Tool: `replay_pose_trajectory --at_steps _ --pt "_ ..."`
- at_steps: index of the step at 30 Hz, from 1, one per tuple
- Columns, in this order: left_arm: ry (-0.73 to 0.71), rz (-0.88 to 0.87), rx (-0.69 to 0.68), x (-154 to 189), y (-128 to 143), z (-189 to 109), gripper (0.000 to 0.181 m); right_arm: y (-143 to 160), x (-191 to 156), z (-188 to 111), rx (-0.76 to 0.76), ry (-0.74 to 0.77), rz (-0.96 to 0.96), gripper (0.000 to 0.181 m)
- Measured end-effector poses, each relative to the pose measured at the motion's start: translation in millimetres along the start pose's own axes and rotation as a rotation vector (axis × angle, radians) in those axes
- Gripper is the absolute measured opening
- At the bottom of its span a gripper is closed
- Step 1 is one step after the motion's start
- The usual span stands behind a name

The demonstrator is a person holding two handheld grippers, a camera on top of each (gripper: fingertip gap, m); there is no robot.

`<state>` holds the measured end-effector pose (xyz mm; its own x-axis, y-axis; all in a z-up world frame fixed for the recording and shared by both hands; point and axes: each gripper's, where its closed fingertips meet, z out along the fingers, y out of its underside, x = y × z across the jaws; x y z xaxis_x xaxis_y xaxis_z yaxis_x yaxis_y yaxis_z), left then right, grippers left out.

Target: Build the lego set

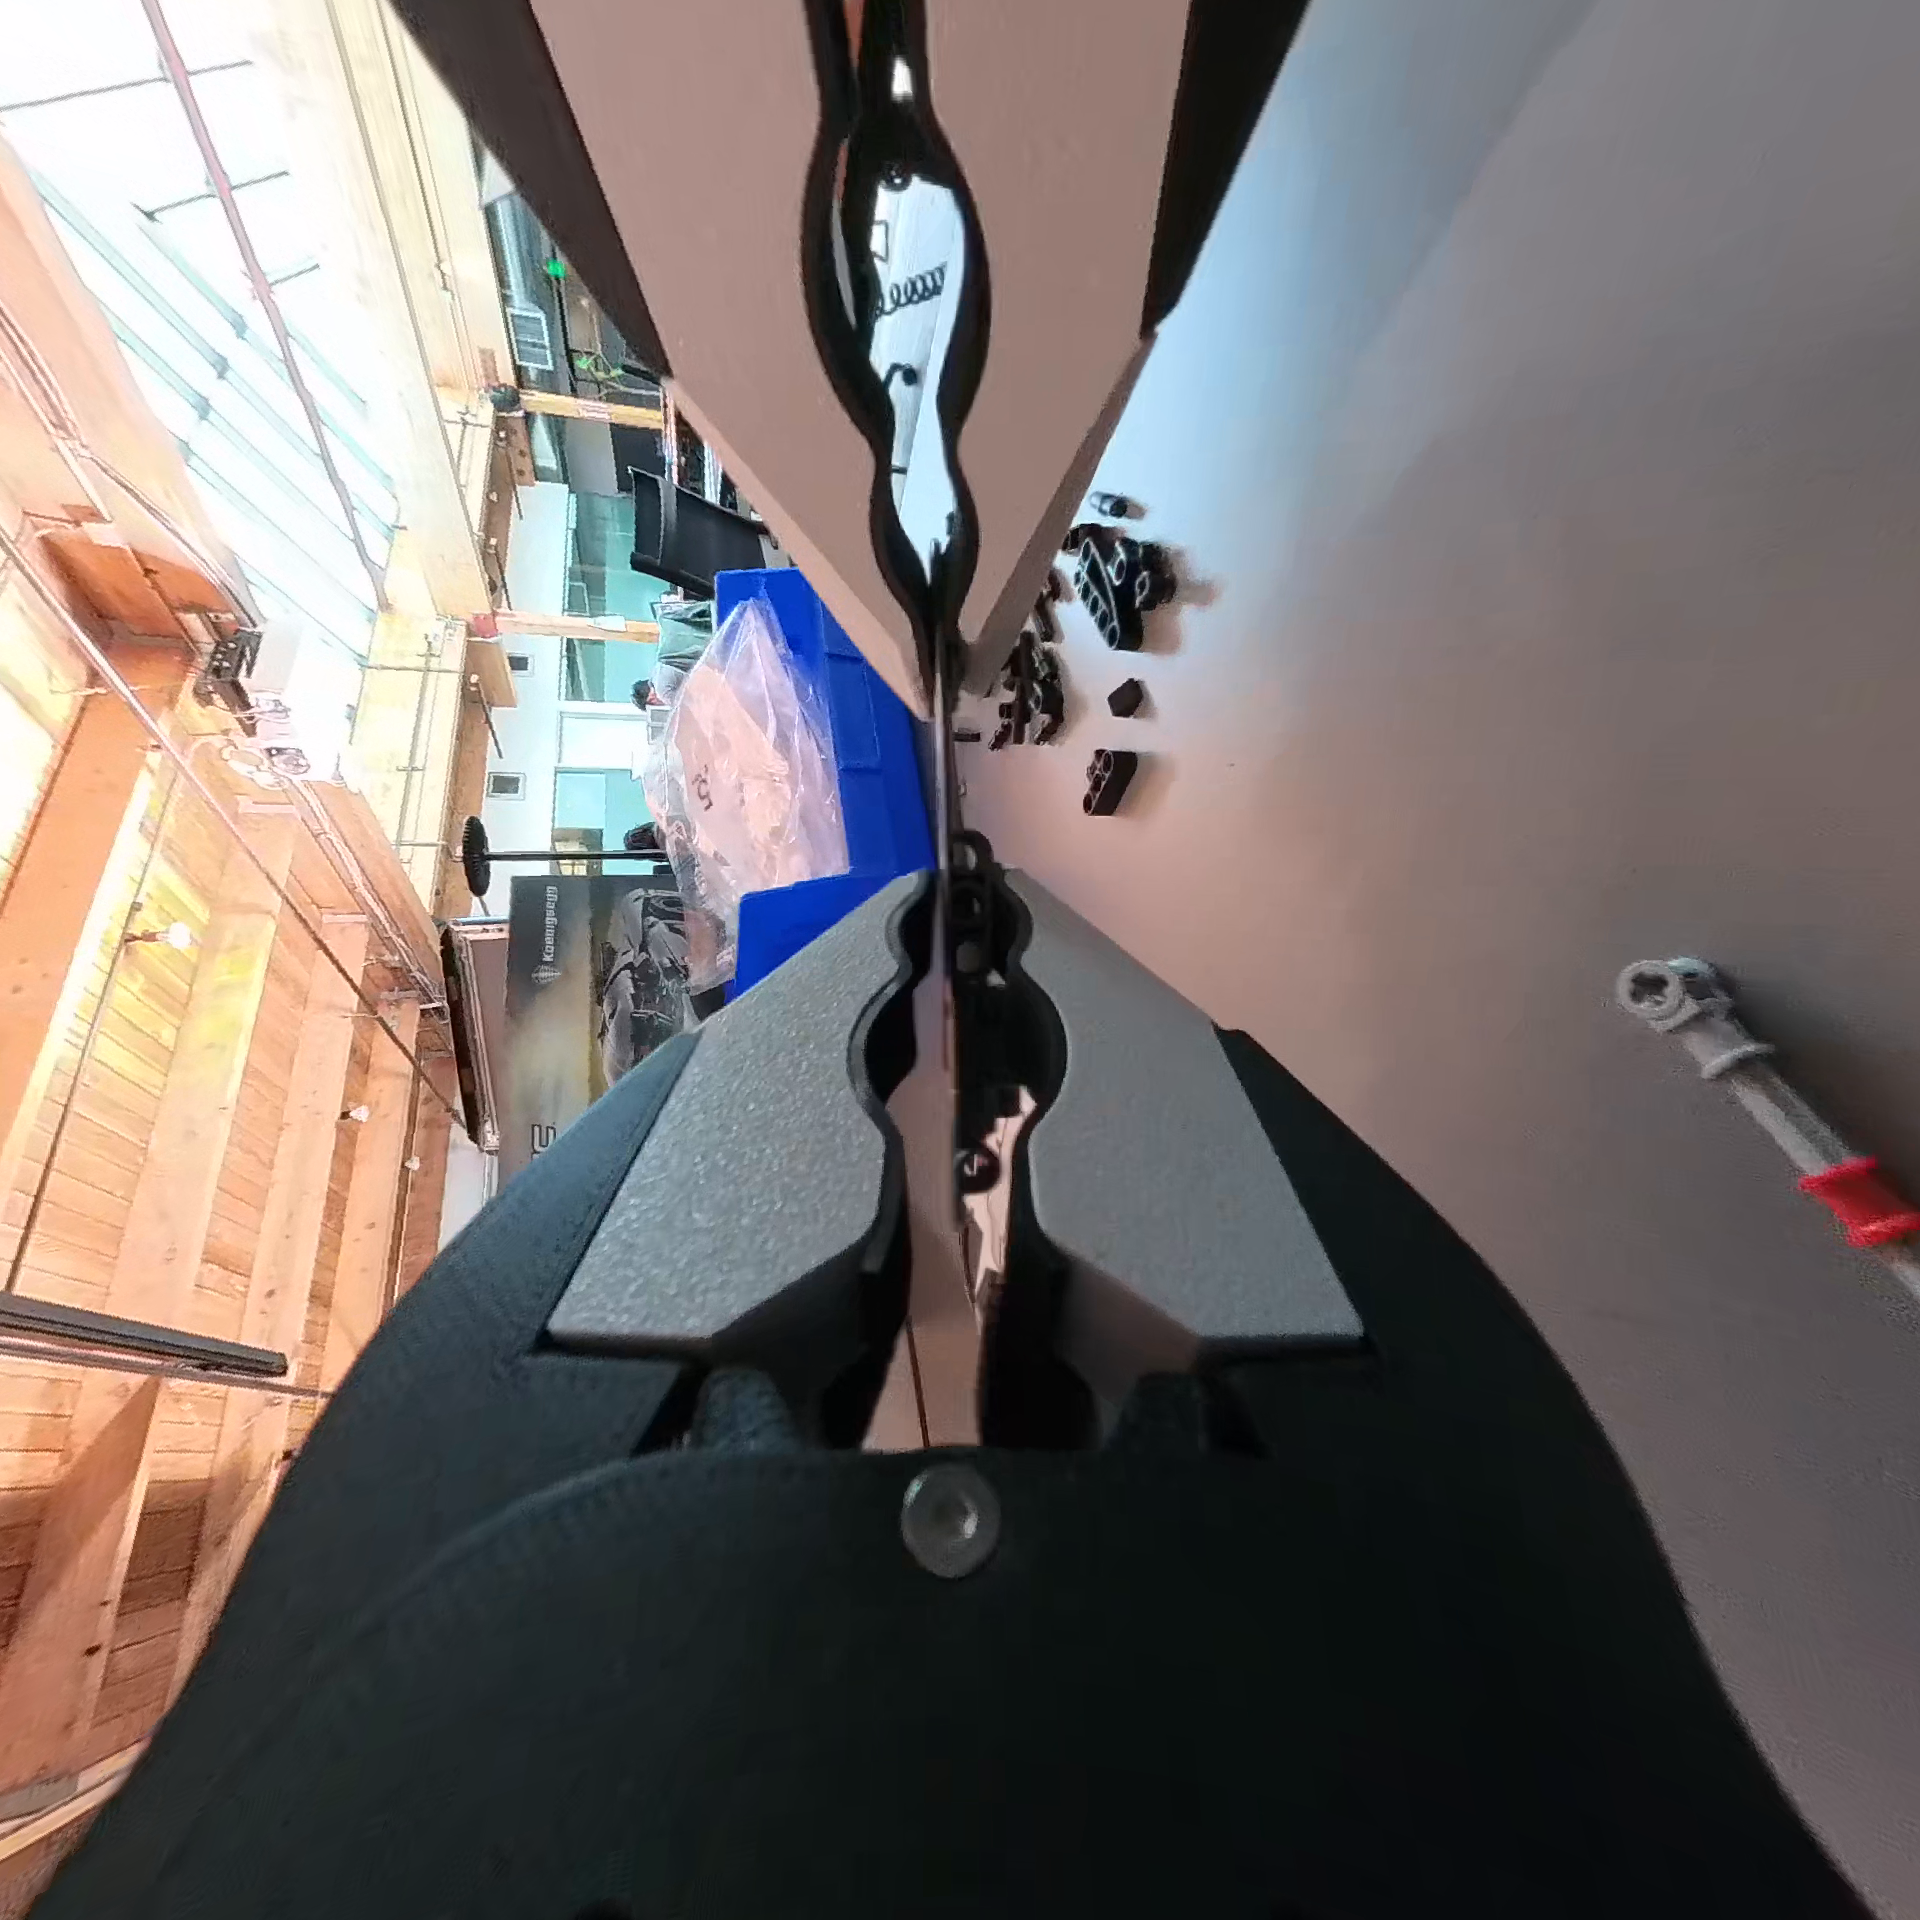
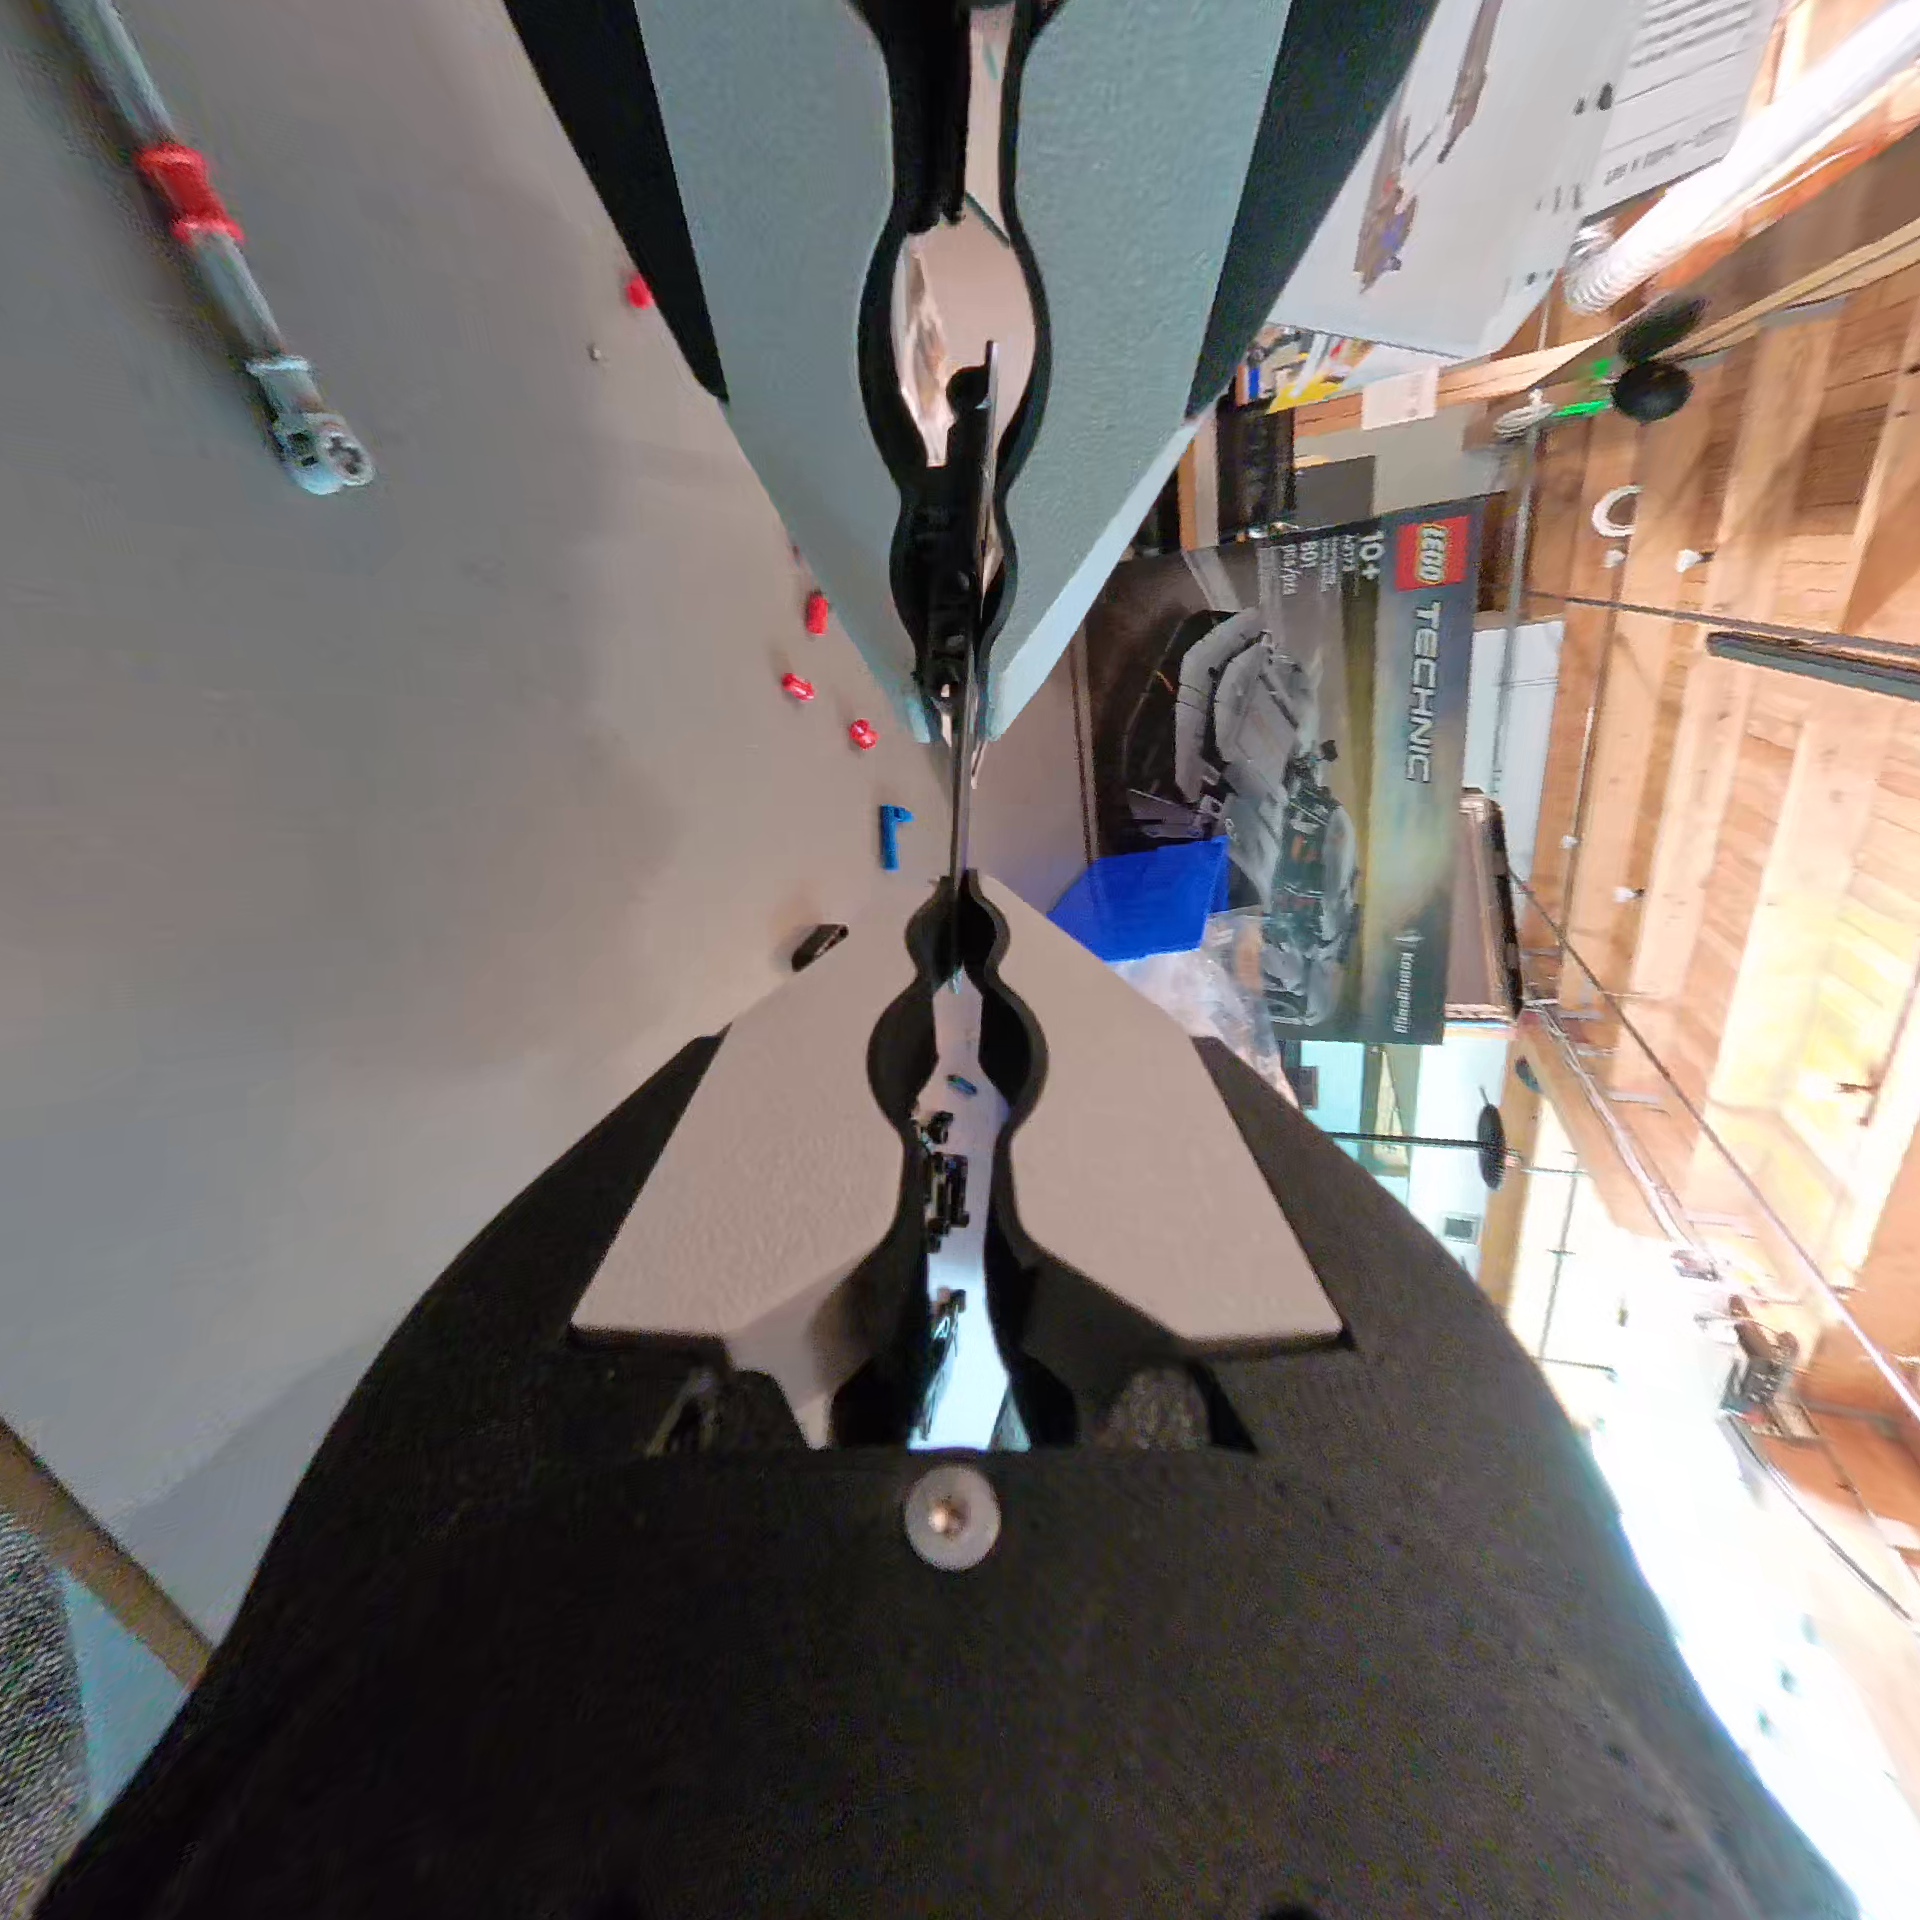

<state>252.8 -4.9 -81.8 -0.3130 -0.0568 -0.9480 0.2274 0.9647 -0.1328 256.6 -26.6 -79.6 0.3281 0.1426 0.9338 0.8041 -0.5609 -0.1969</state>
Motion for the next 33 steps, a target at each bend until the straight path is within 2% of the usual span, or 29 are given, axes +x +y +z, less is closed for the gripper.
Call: replay_pose_trajectory --at_steps 2,6,7,10,14,20,29,31,33 --pt "0.021 0.0 0.001 1 -1 0 0.017 -2 1 0 0.005 0.007 -0.019 0.0" --pt "0.038 0.021 0.029 1 -14 -4 0.017 -10 2 4 0.014 0.039 -0.086 0.0" --pt "0.061 0.018 0.028 3 -15 -4 0.013 -13 3 4 0.023 0.045 -0.094 0.0" --pt "0.079 0.018 0.011 1 -11 -4 0.002 -16 3 5 0.029 0.053 -0.127 0.0" --pt "0.103 0.031 -0.022 -1 -7 -5 0.001 -18 3 7 0.038 0.056 -0.121 0.0" --pt "0.155 0.03 -0.037 2 -3 -8 0.005 -18 3 9 0.064 0.057 -0.105 0.0" --pt "0.221 0.024 -0.132 4 23 -9 0.007 0 3 12 0.032 0.066 -0.074 0.0" --pt "0.248 -0.02 -0.107 1 21 -13 0.007 1 4 12 0.039 0.07 -0.062 0.0" --pt "0.201 -0.001 -0.106 -8 20 -14 0.015 2 8 13 0.023 0.086 -0.072 0.0"
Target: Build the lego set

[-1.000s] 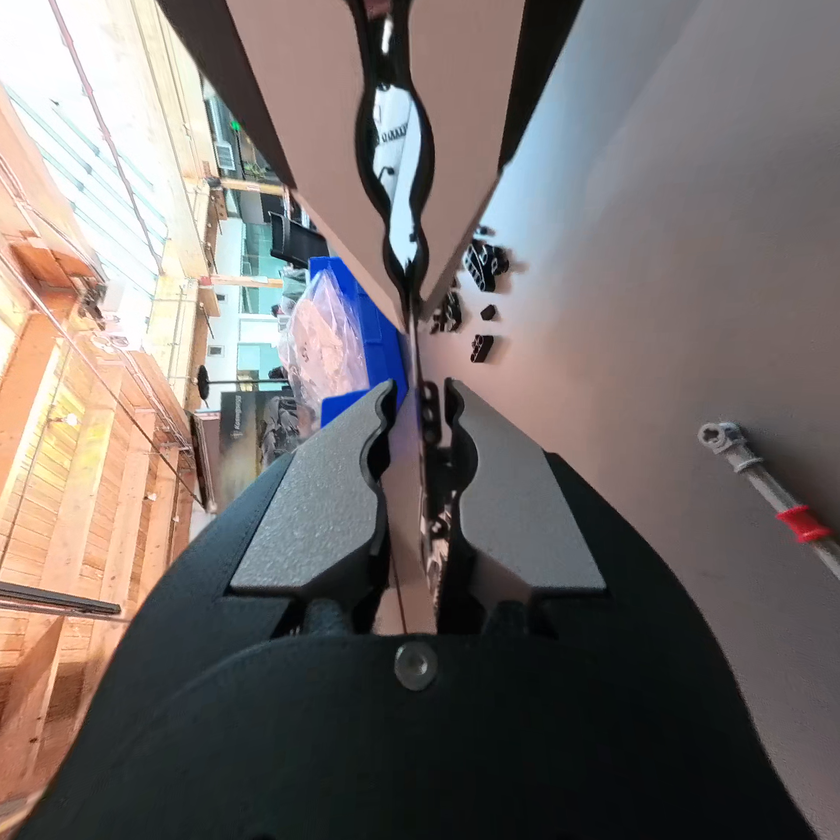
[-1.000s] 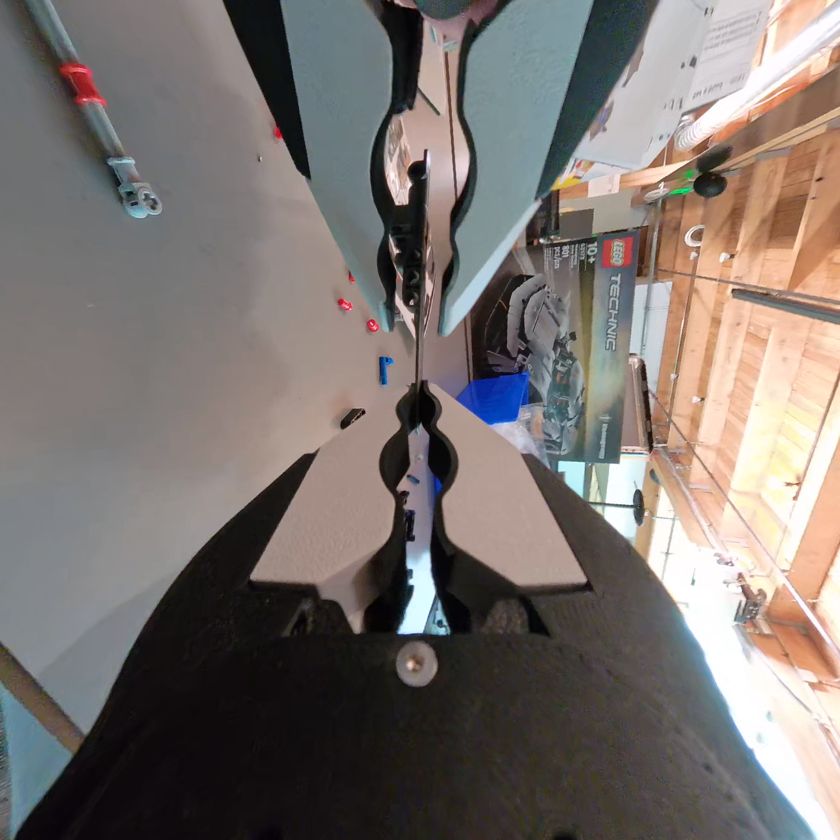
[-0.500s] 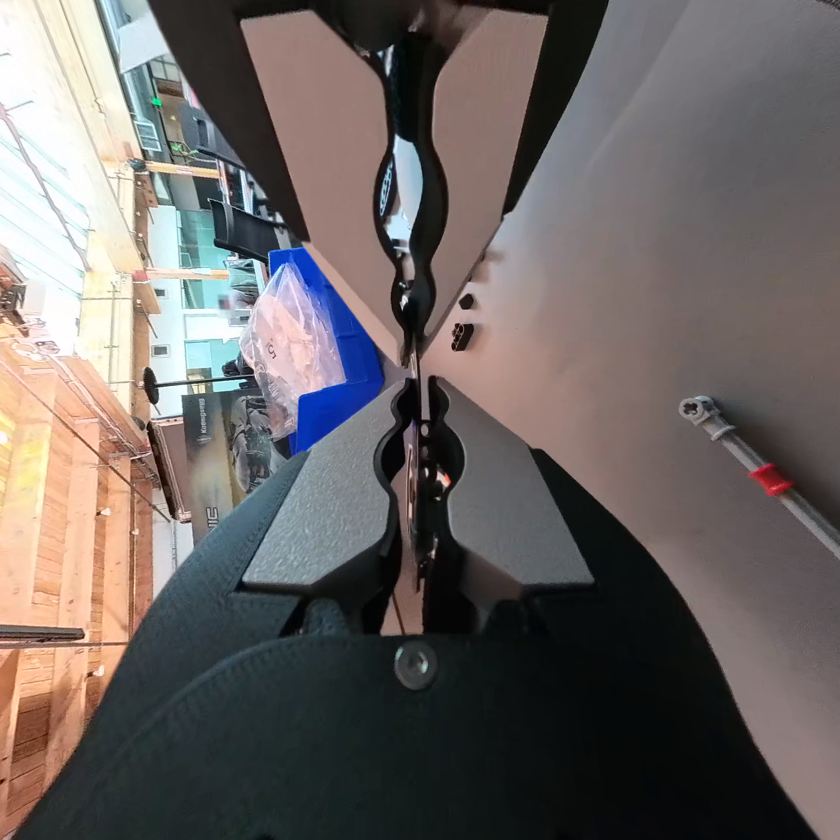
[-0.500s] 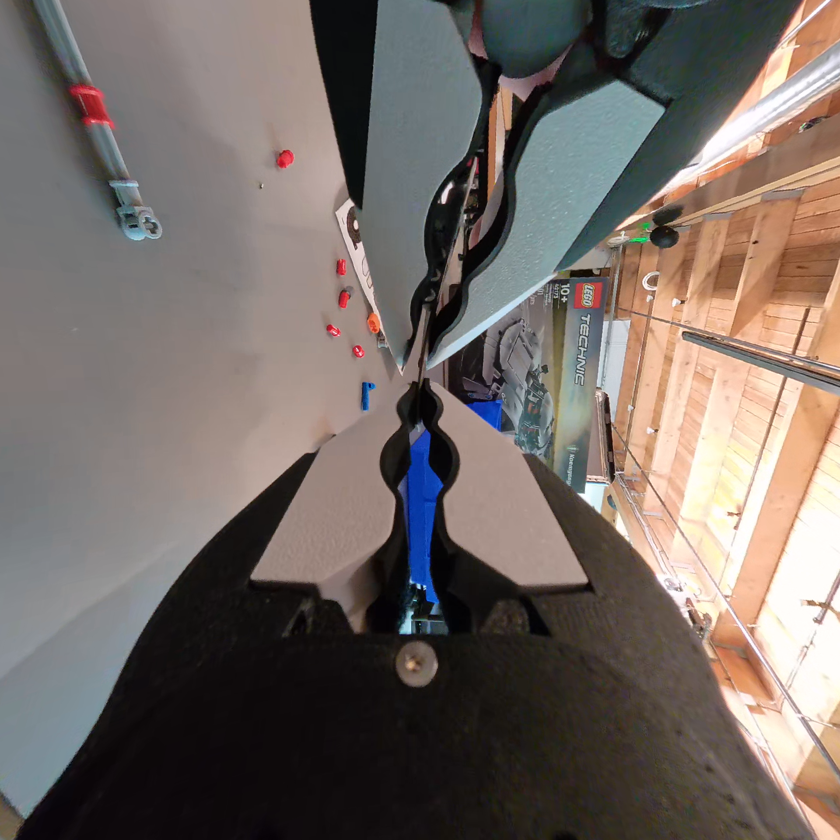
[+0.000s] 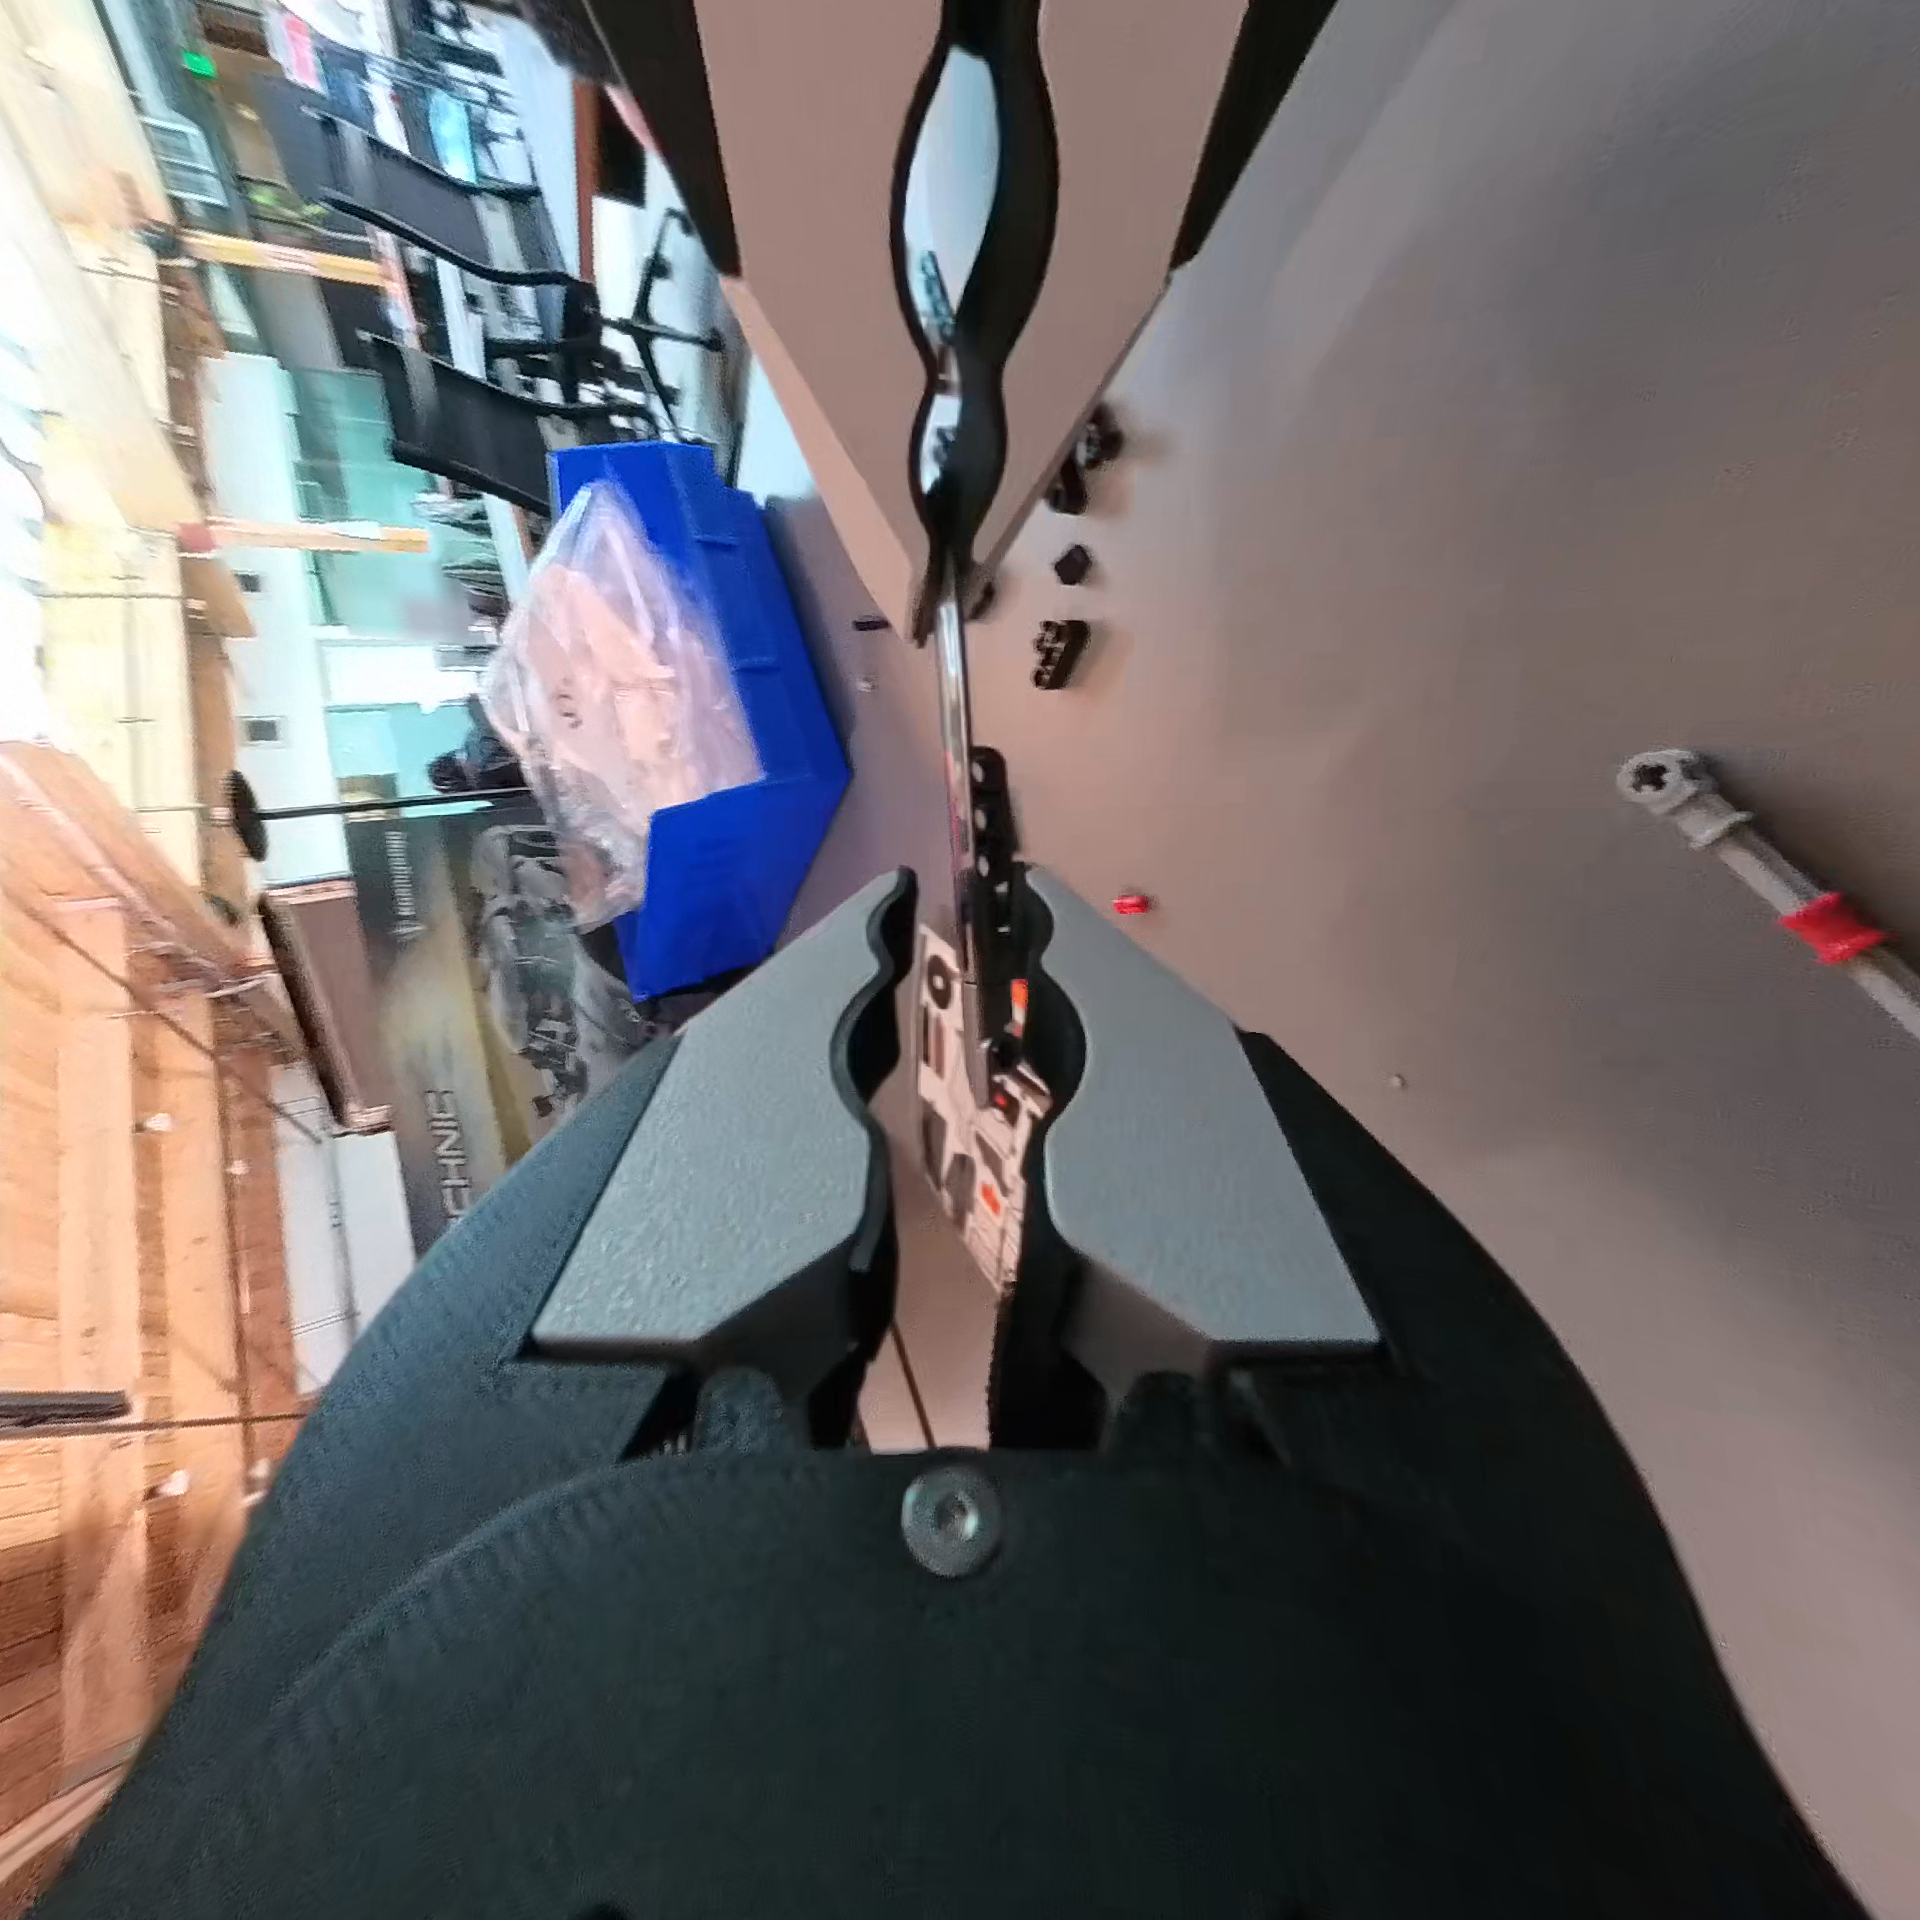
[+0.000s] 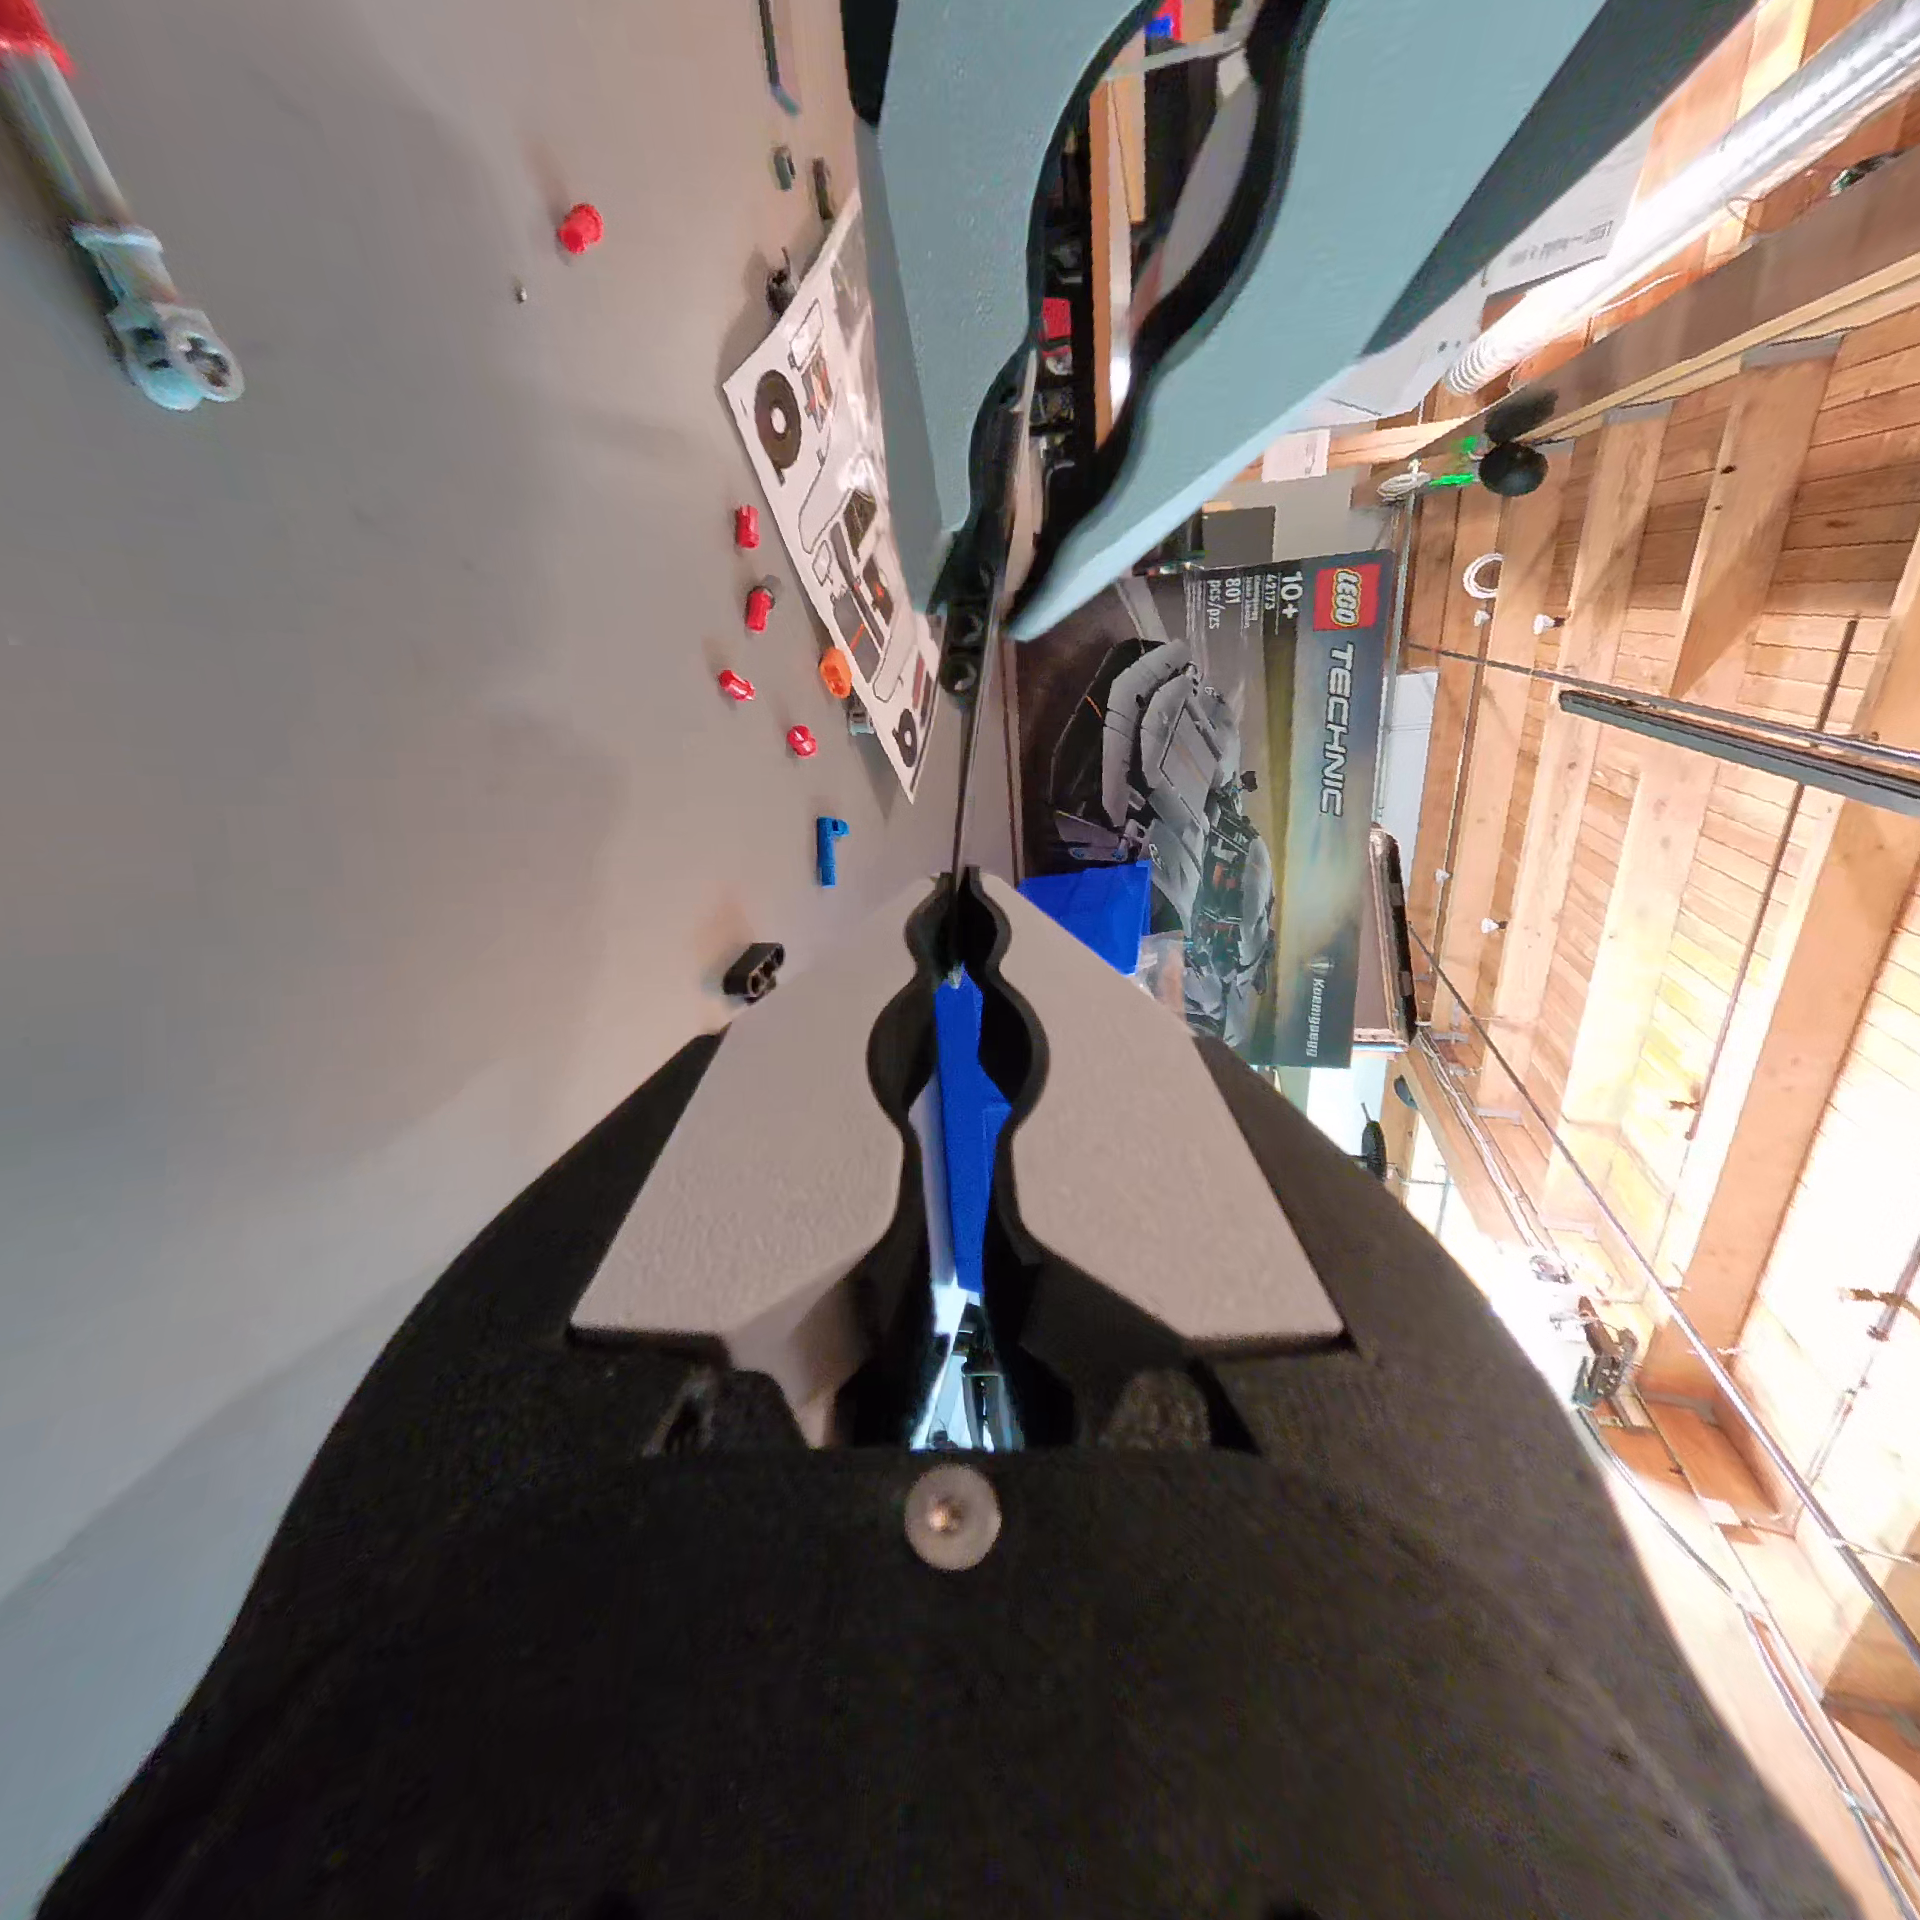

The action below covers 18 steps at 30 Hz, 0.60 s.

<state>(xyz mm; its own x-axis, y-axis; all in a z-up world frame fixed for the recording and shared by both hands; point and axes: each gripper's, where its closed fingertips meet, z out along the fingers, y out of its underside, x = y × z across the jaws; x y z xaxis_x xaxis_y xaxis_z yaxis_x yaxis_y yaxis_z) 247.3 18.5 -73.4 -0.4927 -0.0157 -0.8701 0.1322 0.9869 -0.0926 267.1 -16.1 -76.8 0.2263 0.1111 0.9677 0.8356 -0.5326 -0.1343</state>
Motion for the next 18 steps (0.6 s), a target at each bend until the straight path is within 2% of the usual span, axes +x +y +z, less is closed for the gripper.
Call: replay_pose_trajectory --at_steps 3,4,5,8,14,18 --pt "-0.039 0.003 0.038 -4 -8 -1 0.021 1 4 0 -0.001 0.007 0.001 0.0" --pt "-0.048 0.033 0.053 -2 -11 -1 0.02 -1 3 0 0.0 0.002 -0.003 0.0" --pt "-0.054 0.064 0.042 0 -10 0 0.008 0 3 0 -0.001 -0.005 0.006 0.0" --pt "-0.127 0.099 0.052 -5 -12 1 0.005 3 4 -1 0.02 -0.054 0.131 0.0" --pt "-0.184 0.028 0.085 -23 -6 -7 0.004 8 9 -2 0.035 -0.106 0.322 0.0" --pt "-0.219 0.031 0.092 -29 -8 -11 0.017 11 8 -1 0.028 -0.12 0.352 0.0"
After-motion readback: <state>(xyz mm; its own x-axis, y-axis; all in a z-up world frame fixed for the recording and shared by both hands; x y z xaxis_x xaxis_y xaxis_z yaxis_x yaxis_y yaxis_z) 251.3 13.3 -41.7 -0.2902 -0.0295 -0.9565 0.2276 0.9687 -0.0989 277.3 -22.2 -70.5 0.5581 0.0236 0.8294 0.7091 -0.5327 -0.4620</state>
